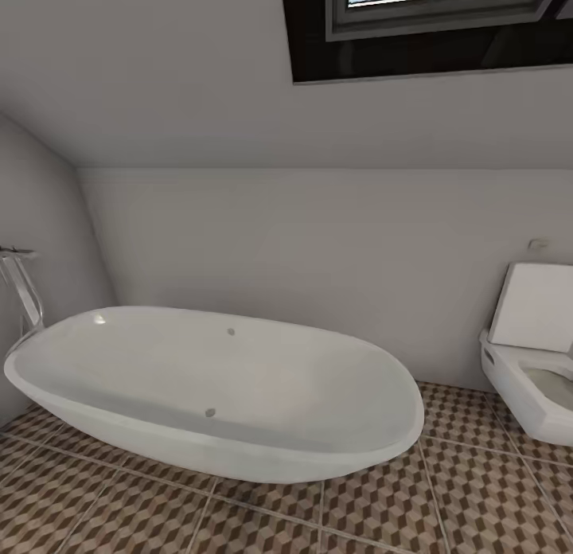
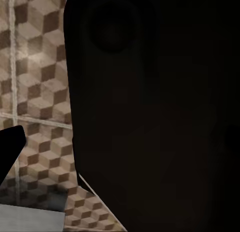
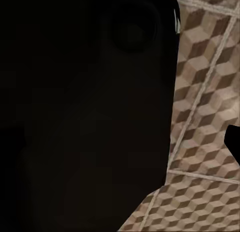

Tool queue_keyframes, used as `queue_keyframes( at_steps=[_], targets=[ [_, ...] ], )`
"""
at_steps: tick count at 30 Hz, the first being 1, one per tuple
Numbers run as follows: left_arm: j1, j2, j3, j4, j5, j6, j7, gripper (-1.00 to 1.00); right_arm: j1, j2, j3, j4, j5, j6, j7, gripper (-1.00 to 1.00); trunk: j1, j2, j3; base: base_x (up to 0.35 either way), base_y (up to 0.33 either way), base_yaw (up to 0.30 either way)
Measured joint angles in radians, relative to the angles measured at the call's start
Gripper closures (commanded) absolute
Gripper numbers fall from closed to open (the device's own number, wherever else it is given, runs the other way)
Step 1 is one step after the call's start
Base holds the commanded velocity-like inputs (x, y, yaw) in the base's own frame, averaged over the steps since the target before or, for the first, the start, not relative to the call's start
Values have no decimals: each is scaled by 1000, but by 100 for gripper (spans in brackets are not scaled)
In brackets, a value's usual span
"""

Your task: Take the four mousetraps from the cabinet in the bathroom and place them on the bathroom floor. Make sure all four end up on the same floor surface, and ensure that at least two of them are either under or directly next to the same bathroom sink.

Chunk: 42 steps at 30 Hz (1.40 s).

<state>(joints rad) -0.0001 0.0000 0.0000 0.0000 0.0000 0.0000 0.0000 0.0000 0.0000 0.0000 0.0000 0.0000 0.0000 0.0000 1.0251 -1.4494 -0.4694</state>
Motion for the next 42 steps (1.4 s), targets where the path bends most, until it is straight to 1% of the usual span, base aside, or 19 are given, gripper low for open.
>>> queue_keyframes(
  at_steps=[1, 5, 8, 13, 14, 18, 26, 30, 32, 34, 39, 42],
  targets=[
    [-1, 4, 2, -5, -1, -1, 0, -100, -6, 6, -1, -6, -3, -5, 0, -100, 0, 0, 0, 0, 0, 0],
    [-1, 5, 3, -27, -2, -2, 1, -100, -27, 28, -1, -28, -3, -7, -1, -100, 0, 0, 0, 0, 0, 0],
    [-1, 6, 4, -33, -2, -3, 1, -100, -31, 37, -1, -45, -3, -5, -1, -100, 0, 0, 0, 0, 0, 0],
    [-1, 10, 2, -61, 1, -10, 1, -100, -40, 65, 0, -75, -2, -30, -3, -100, 0, 0, 0, 0, 0, 0],
    [-1, 10, 2, -67, 1, -10, 1, -100, -40, 67, 0, -80, -2, -36, -3, -100, 0, 0, 0, 0, 0, 0],
    [-1, 14, 4, -78, 1, -11, 2, -100, -41, 68, 0, -103, 0, -58, -3, -100, 0, 0, 0, 0, 0, 0],
    [-1, 58, 10, -123, 5, -1, 9, -100, -42, 57, 0, -148, 4, -103, -15, -100, 0, 0, 0, 0, 0, 0],
    [-2, 69, 24, -145, 7, 20, 26, -100, -42, 56, 0, -171, 6, -126, -36, -100, 0, 0, 0, 0, 0, 0],
    [-3, 70, 29, -156, 7, 30, 37, -100, -44, 55, 0, -182, 6, -137, -47, -100, 0, 0, 0, 0, 0, 0],
    [-6, 70, 32, -167, 7, 40, 48, -100, -47, 55, 0, -193, 7, -126, -58, -100, 0, 0, 1, 0, 0, 0],
    [-35, 71, 37, -195, 8, 66, 76, -100, -76, 54, 0, -222, 7, -98, -87, -100, 0, 0, 1, 0, 0, 0],
    [-42, 72, 37, -212, 10, 83, 93, -100, -93, 48, 0, -239, 6, -81, -103, -100, 0, 0, 1, 0, 0, 0]
  ],
)
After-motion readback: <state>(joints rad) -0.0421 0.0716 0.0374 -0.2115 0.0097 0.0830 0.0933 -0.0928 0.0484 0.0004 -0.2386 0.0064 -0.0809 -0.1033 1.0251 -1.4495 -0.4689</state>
